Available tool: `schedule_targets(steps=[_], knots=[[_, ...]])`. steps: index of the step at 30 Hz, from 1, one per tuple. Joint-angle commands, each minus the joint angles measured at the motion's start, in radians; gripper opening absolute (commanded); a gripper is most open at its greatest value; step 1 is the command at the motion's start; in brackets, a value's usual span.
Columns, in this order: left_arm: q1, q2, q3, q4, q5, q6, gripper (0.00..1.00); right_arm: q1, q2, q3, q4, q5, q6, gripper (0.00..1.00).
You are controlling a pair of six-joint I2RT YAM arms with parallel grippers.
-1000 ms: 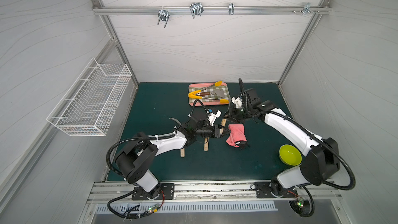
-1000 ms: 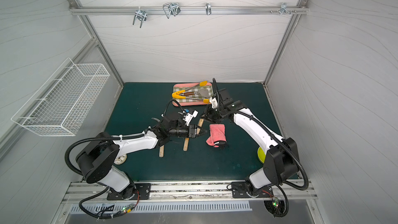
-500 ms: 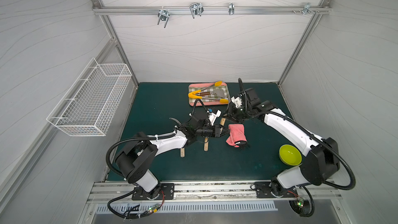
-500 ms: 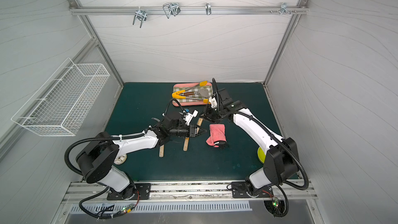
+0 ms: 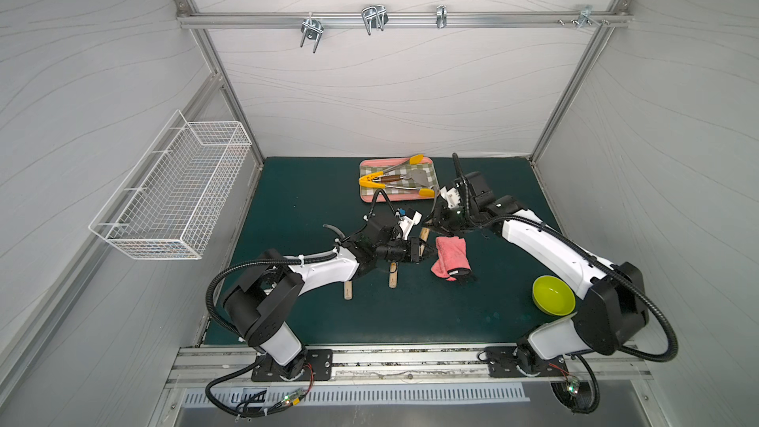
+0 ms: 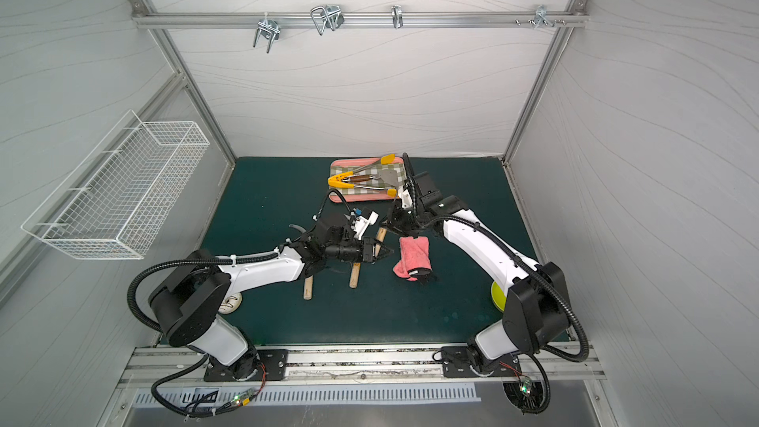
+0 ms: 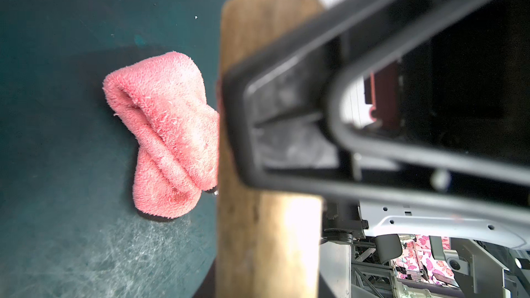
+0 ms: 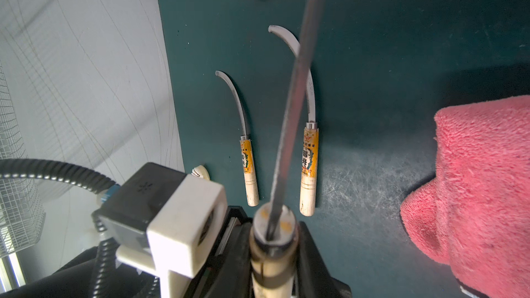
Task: Wipe small sickles with rags
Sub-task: Adjust the small sickle.
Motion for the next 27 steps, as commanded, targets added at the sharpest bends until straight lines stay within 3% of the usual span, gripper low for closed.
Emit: schedule_targets(steps=[1,6,11,19,27], knots=[[-0.006,0.003,0.057,0.122,-0.01,0.008,0.0,0.026,-0.024,-0.019,-0.01,-0.006,0.01,0.14],[0.0,-0.009,0.028,0.14,-0.014,0.006,0.0,0.019,-0.038,0.006,-0.059,0.021,-0.06,0.38],[0.037,-0.027,-0.017,0.166,-0.004,-0.022,0.0,0.003,-0.066,0.053,-0.167,0.085,-0.147,0.51],[0.113,-0.034,-0.134,0.336,0.068,-0.131,0.0,-0.111,-0.13,0.037,-0.318,0.106,-0.288,0.56],[0.118,-0.049,-0.174,0.418,0.108,-0.185,0.0,-0.119,0.032,0.086,-0.444,0.212,-0.436,0.6]])
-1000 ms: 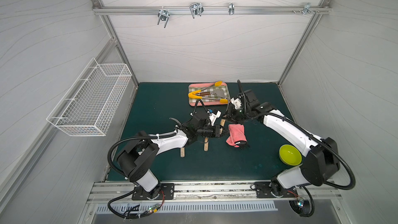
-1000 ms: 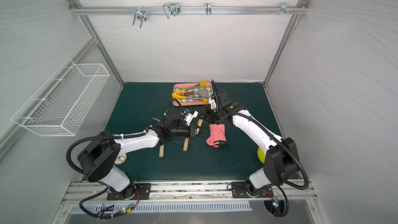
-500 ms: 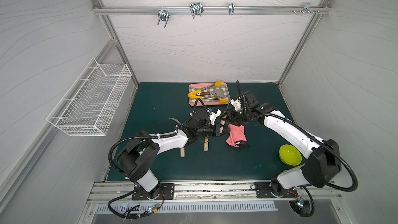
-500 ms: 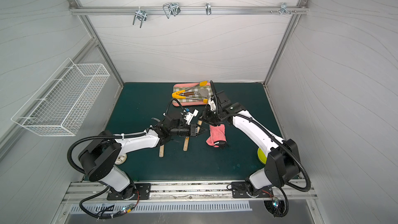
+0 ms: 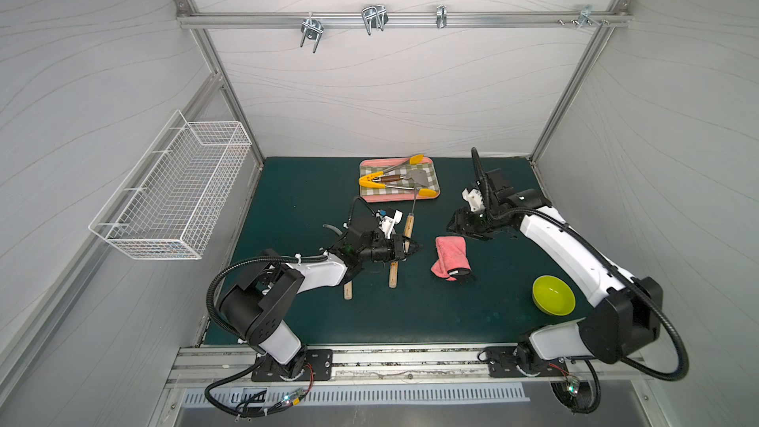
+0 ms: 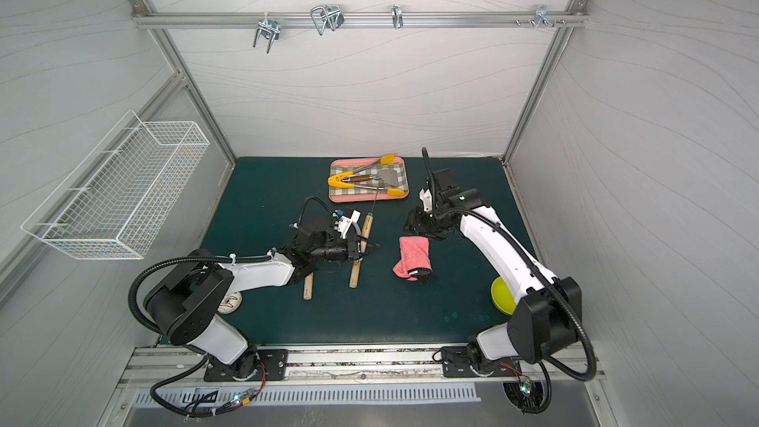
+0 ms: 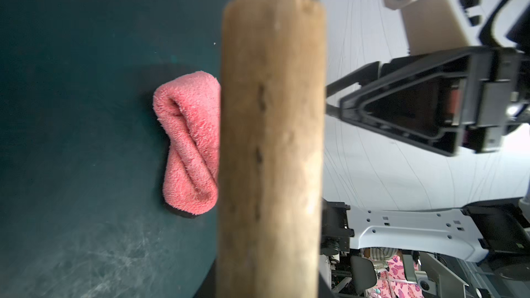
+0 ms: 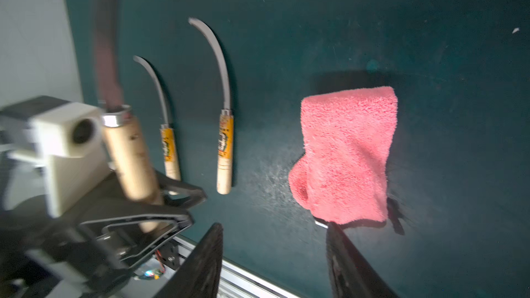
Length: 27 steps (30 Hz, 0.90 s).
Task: Wipe small sickles with rags
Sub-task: Pick up the rag from the center of the board.
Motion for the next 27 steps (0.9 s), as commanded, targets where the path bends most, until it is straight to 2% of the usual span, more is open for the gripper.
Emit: schedule_targets(steps=[1,8,14,21,27], knots=[[-0.001,-0.038,-0.009,0.135,0.042,-0.037,0.0,0.018,0.077,0.019,-0.083,0.071,-0.074,0.62],[-0.001,-0.082,-0.044,0.117,0.044,-0.032,0.0,0.049,0.252,0.022,-0.075,0.132,-0.088,0.65],[0.004,-0.123,-0.074,0.06,0.035,0.005,0.0,0.083,0.345,0.047,-0.056,0.136,-0.073,0.67],[0.03,-0.145,-0.131,0.092,0.036,-0.011,0.0,0.138,0.477,0.064,-0.038,0.185,-0.034,0.7],[0.05,-0.175,-0.153,0.076,0.046,-0.008,0.0,0.138,0.527,0.056,-0.035,0.255,-0.014,0.69]])
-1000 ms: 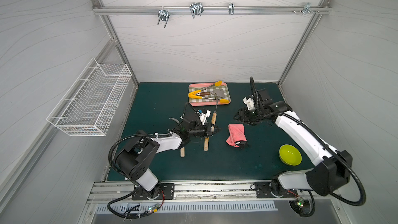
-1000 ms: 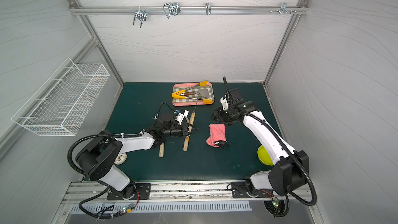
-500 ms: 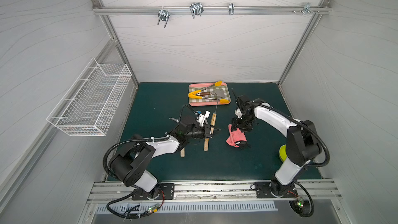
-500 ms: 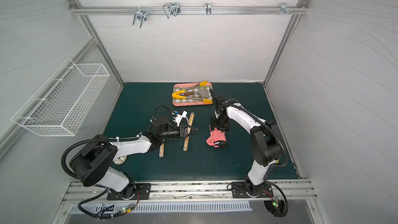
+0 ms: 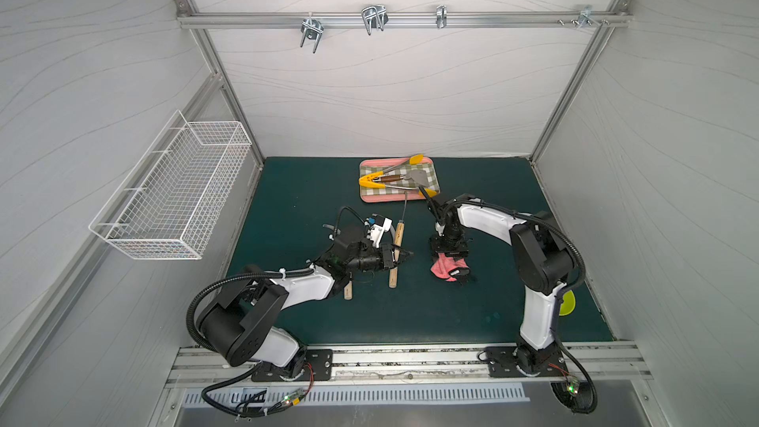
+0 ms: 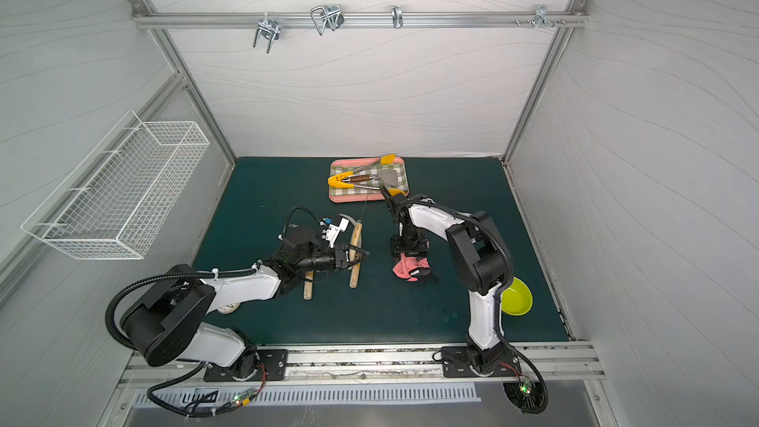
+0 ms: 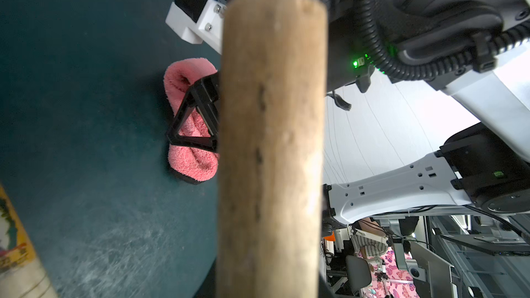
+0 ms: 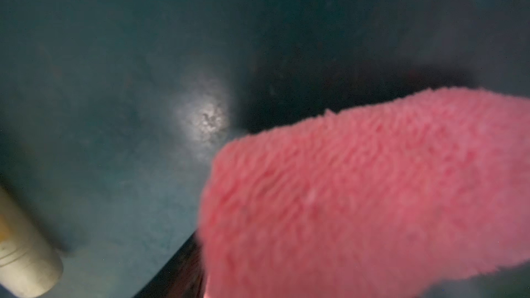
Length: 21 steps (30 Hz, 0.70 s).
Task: Wipe small sickles with rags
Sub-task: Pick up the rag from the center of the board.
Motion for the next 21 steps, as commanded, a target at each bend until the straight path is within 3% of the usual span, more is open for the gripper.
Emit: schedule_targets(steps=[1,4,8,10,16,21], knots=[[0.012,-0.037,0.008,0.037,0.029,0.007,0.0,-0.003,0.031,-0.003,-0.012,0.061,0.021,0.68],[0.018,-0.047,0.01,0.022,0.032,0.016,0.0,-0.02,0.022,-0.013,-0.011,0.072,0.022,0.58],[0.019,-0.043,0.021,0.021,0.032,0.014,0.0,-0.059,-0.04,-0.057,0.029,0.028,0.013,0.34],[0.018,-0.032,0.029,0.026,0.032,0.01,0.0,-0.076,-0.081,-0.082,0.058,-0.006,0.0,0.27],[0.018,0.011,0.058,0.07,0.045,-0.019,0.0,-0.149,-0.23,-0.142,0.125,-0.19,-0.062,0.18],[0.001,0.053,0.085,0.129,0.076,-0.053,0.0,-0.289,-0.343,-0.19,0.224,-0.488,-0.123,0.15]])
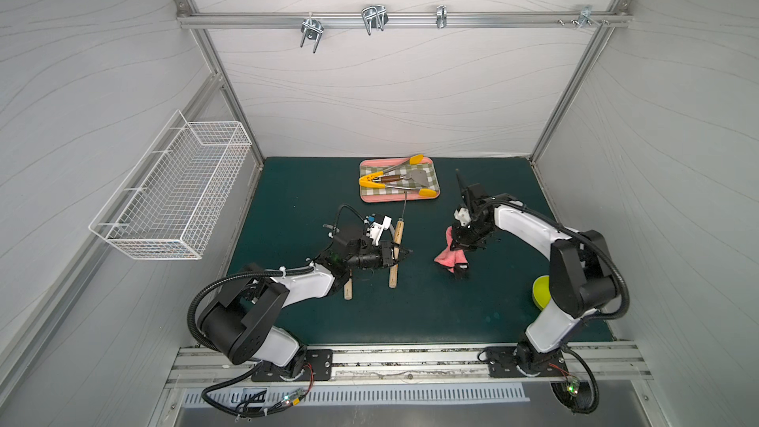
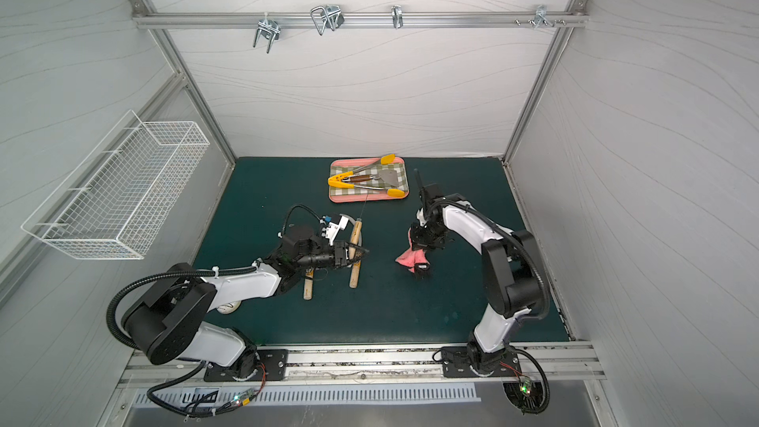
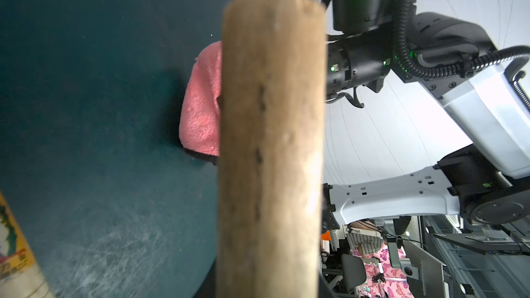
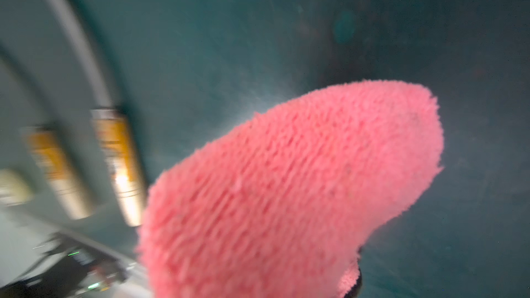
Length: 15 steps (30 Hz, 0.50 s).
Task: Wipe small sickles with rags
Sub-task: Pick up the rag from the center of the board, then wipe the small sickle.
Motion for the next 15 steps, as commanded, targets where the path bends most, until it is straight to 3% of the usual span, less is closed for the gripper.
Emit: schedule_targets(steps=[1,6,15], knots=[[-0.019,0.029,0.064,0.122,0.048,-0.029,0.0,-0.085,-0.065,-0.018,0.09,-0.26,-0.062,0.15],[-0.104,0.076,0.126,0.153,0.08,-0.031,0.0,-0.172,-0.049,0.022,0.167,-0.391,-0.072,0.14],[-0.178,0.13,0.158,0.222,0.082,-0.081,0.0,-0.178,0.104,0.261,0.162,-0.436,-0.068,0.12]])
